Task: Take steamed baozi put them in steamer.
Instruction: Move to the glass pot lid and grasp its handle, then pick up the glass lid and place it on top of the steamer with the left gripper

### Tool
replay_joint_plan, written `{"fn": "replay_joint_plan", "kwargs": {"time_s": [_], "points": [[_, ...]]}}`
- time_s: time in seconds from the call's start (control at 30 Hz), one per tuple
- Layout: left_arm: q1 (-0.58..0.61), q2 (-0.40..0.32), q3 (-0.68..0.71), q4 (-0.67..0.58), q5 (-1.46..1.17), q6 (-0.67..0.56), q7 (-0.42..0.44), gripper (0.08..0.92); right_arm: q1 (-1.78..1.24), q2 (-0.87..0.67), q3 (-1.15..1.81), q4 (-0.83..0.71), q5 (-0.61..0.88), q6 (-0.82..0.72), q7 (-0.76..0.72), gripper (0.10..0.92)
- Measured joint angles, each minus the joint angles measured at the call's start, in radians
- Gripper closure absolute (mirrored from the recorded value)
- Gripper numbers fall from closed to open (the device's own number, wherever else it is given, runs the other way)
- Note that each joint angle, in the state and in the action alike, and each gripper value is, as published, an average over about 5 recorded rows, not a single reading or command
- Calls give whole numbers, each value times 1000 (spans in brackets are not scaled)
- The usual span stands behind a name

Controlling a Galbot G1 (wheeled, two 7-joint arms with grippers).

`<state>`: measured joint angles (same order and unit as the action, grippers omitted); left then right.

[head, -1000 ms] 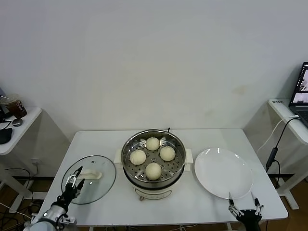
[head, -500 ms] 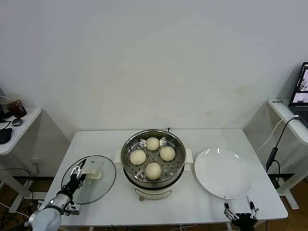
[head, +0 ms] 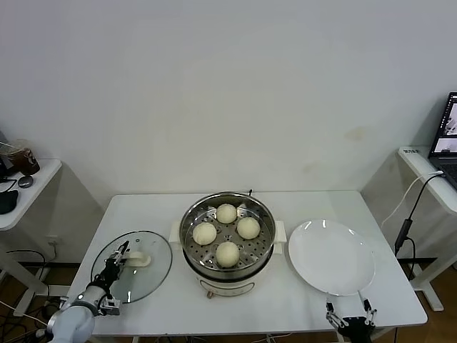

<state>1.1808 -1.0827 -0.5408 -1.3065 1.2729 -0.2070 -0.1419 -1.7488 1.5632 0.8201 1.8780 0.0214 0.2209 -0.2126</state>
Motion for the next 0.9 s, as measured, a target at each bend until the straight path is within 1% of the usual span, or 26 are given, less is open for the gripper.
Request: {"fn": "replay_joint_plan", "kwargs": {"time_s": [0.17,0.27,0.43,0.57,0.73,0.9], "points": [[0,0,1,6,-30,-4,-16,736,-4,-2,-15,1,-7,3,-1,203],[4,3,2,3,-57,-4,-29,794,-6,-3,-23,6,-7,5,-4,203],[26,14,5,-28,-111,18,-58,817,-9,-8,-38,15,-11,9,-5,203],[65,31,5,-91,-158,67,-88,827,-14,-15,-51,20,-16,15,-7,203],[151,62,-10,-219,-221,172,-108,827,-18,-25,-66,25,-23,23,-10,203],[248,99,-49,-382,-285,287,-77,827,-16,-34,-83,20,-31,27,-12,203]]}}
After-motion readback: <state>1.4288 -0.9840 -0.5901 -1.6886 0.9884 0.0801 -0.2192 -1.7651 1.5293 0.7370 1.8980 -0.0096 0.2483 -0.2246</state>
